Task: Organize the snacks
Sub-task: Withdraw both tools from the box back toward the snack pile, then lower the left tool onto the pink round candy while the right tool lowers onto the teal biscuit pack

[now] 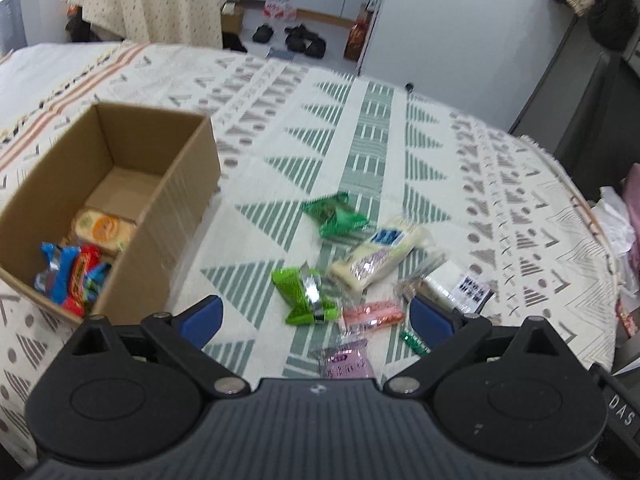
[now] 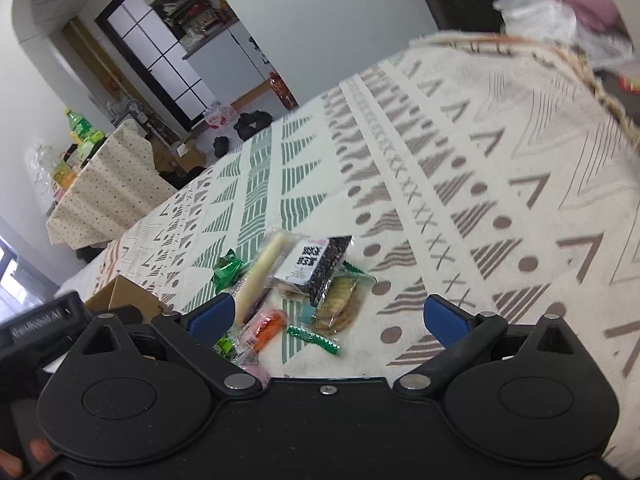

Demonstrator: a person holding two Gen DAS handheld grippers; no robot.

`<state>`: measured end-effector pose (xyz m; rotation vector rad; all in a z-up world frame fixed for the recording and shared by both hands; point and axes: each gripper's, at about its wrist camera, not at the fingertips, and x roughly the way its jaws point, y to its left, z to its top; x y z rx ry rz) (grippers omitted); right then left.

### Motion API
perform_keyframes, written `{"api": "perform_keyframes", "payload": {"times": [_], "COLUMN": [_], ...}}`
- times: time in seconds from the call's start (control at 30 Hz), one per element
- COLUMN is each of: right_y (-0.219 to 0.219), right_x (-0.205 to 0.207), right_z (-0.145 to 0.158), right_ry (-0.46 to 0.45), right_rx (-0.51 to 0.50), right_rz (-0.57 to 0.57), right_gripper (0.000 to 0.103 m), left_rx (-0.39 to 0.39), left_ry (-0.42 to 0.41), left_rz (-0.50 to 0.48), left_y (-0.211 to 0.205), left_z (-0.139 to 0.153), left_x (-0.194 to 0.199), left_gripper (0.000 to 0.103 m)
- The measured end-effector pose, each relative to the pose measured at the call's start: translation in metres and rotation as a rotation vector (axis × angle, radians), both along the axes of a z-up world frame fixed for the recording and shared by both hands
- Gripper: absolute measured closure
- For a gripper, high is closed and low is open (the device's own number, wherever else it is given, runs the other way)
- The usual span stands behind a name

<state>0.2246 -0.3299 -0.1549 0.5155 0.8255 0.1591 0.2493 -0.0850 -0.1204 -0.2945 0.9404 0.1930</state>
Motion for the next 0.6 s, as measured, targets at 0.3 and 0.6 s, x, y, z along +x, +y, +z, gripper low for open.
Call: {"api": "perform_keyframes", "payload": {"times": [0.3, 0.6], "right_y": [0.001, 0.014], "right_x": [0.02, 0.042], "right_z": [-0.028, -0.05], "right_ry": [0.079, 0.136], "right_rx": [0.04, 0.034], "right_rz": [0.019, 0.062], "right_gripper": [0.017, 0.026], "left_rx": [-0.029, -0.114], "left_ry": [0.121, 0.212], "left_rz": [-0.001, 0.001], "left_y": [-0.011, -0.011], "left_z": [-0.046, -0.078], "left_x": [0.014, 0.024], "left_gripper": [0.012, 0.043]}}
